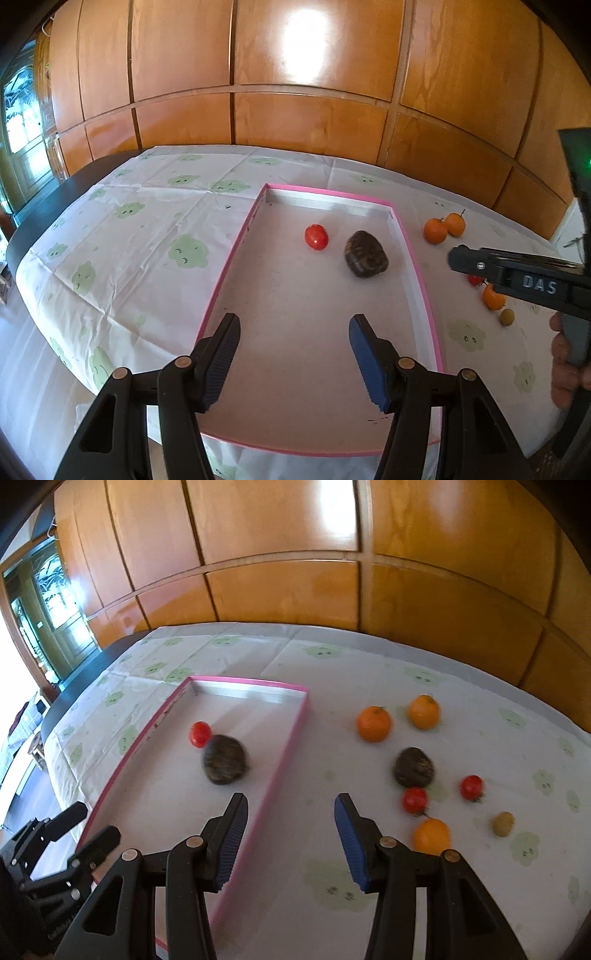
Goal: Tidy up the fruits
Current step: 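Withdraw the right tool from the tray back toward the fruit cluster, then reach the left tool to the cluster and grasp a small tan round fruit, then grasp a red tomato with the right tool while the left tool holds the tan fruit, then drop the tan fruit in the tray with the left tool while the right tool holds the tomato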
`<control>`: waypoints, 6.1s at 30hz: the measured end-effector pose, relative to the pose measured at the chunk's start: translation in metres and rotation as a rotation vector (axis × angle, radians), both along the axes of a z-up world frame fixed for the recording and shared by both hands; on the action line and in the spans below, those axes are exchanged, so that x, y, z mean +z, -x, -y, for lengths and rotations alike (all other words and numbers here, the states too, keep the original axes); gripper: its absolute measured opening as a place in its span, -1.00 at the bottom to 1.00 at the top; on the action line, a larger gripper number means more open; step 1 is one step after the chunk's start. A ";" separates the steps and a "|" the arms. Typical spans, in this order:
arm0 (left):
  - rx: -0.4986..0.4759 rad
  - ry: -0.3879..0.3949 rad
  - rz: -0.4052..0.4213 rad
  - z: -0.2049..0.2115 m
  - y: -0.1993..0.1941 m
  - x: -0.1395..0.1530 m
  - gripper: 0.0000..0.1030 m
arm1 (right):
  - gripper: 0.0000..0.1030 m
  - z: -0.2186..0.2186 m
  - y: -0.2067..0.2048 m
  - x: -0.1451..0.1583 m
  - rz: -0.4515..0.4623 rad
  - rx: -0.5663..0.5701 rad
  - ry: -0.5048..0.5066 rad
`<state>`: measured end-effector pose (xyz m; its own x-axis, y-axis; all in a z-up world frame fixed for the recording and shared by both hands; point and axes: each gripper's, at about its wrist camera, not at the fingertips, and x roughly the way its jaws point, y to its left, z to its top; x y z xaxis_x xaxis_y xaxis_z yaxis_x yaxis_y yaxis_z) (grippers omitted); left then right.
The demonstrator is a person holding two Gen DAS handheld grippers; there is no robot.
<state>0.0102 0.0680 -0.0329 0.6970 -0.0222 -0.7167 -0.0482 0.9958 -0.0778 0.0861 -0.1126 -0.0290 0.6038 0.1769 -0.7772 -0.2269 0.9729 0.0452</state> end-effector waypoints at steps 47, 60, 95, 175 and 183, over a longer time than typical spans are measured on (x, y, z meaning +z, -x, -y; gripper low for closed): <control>-0.218 -0.107 -0.038 0.090 -0.004 0.001 0.21 | -0.04 0.264 0.014 0.034 0.079 -0.521 -0.061; -0.487 0.013 -0.141 0.190 -0.035 -0.008 0.03 | -0.04 0.269 0.014 0.032 0.061 -0.523 -0.142; -0.579 -0.066 -0.150 0.207 -0.019 -0.053 -0.55 | -0.04 0.255 -0.003 0.005 -0.086 -0.476 -0.102; -0.223 0.129 -0.048 0.060 -0.032 0.014 -0.55 | -0.45 0.182 -0.010 -0.062 -0.322 -0.176 0.035; -0.135 0.096 -0.025 0.028 -0.026 0.017 -0.55 | -0.43 0.175 -0.007 -0.062 -0.310 -0.159 0.069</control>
